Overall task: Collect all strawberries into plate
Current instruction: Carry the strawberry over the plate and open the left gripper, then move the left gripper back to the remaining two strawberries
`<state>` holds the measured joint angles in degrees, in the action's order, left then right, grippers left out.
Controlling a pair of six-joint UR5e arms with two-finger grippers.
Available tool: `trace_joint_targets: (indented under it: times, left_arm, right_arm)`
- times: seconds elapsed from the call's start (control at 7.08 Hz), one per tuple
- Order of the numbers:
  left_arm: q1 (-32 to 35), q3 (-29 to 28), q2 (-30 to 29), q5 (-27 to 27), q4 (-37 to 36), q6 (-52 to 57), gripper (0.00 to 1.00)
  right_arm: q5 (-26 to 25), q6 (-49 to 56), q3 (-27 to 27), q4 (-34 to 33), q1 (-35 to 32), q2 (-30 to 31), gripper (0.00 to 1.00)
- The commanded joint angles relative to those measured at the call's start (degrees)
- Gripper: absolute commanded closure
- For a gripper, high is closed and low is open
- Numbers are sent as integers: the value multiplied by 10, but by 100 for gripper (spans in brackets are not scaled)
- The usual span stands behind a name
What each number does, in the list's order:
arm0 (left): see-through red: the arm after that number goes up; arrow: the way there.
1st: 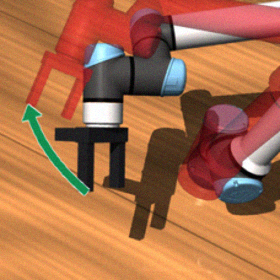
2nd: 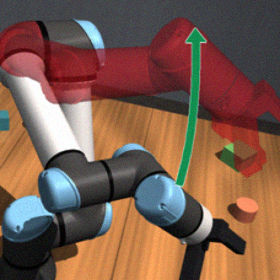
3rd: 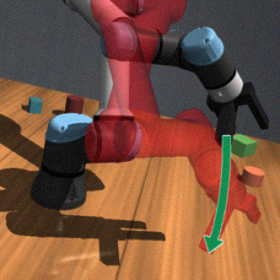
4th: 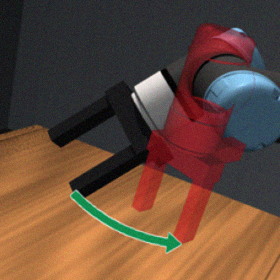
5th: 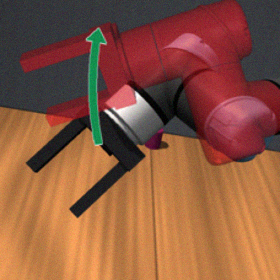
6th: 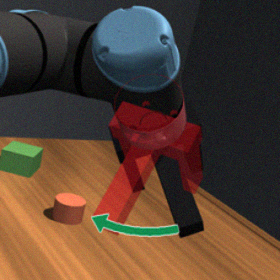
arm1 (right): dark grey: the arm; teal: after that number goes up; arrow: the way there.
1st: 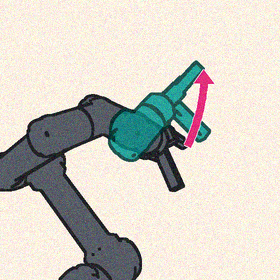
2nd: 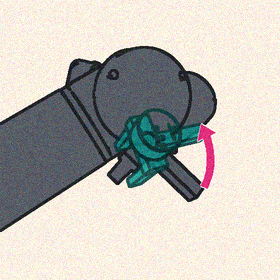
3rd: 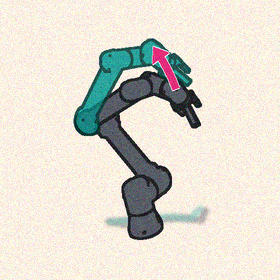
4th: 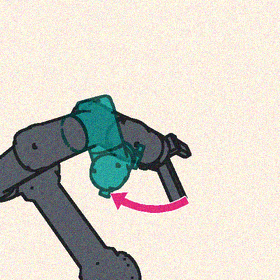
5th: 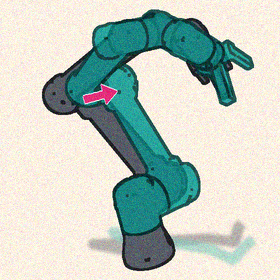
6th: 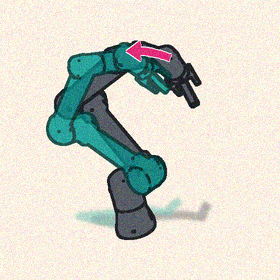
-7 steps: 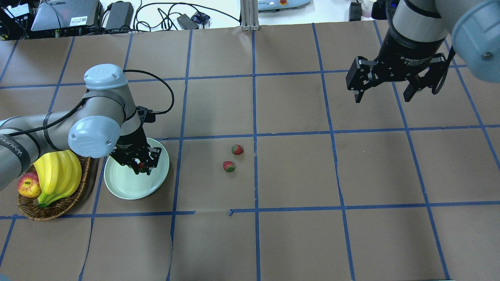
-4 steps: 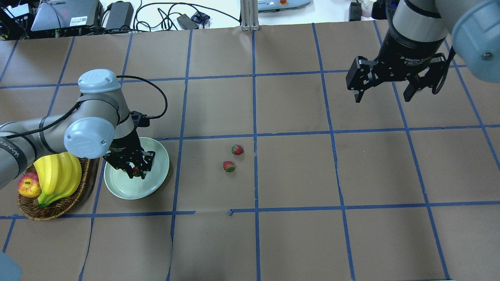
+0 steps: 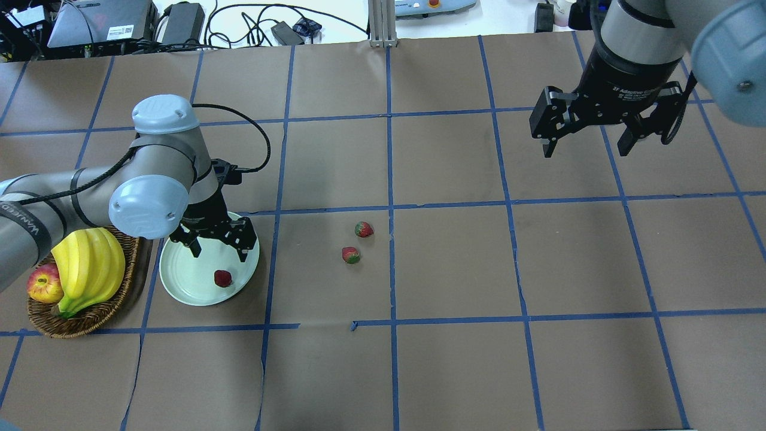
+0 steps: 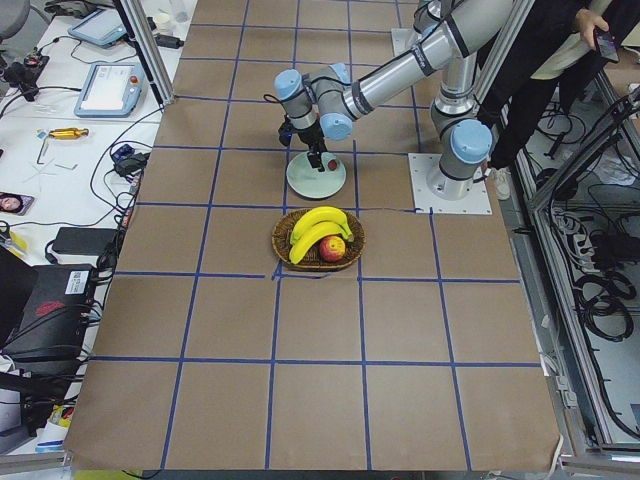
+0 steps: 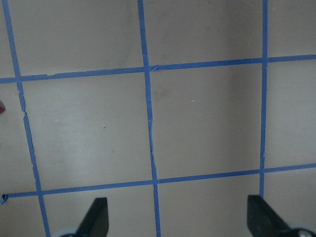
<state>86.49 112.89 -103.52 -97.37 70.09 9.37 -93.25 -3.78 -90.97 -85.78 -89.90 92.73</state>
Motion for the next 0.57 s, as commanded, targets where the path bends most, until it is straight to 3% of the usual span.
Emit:
trace_joint_targets:
  times: [0.0,0.42]
  left_arm:
    - [91,-21,-8,4,-28,-78,6]
    - [172,-22,-33,54,-108,-154,14]
  right_arm:
    - [0,0,0,0,0,0,0]
    - [1,0,0,2,-1,0,0]
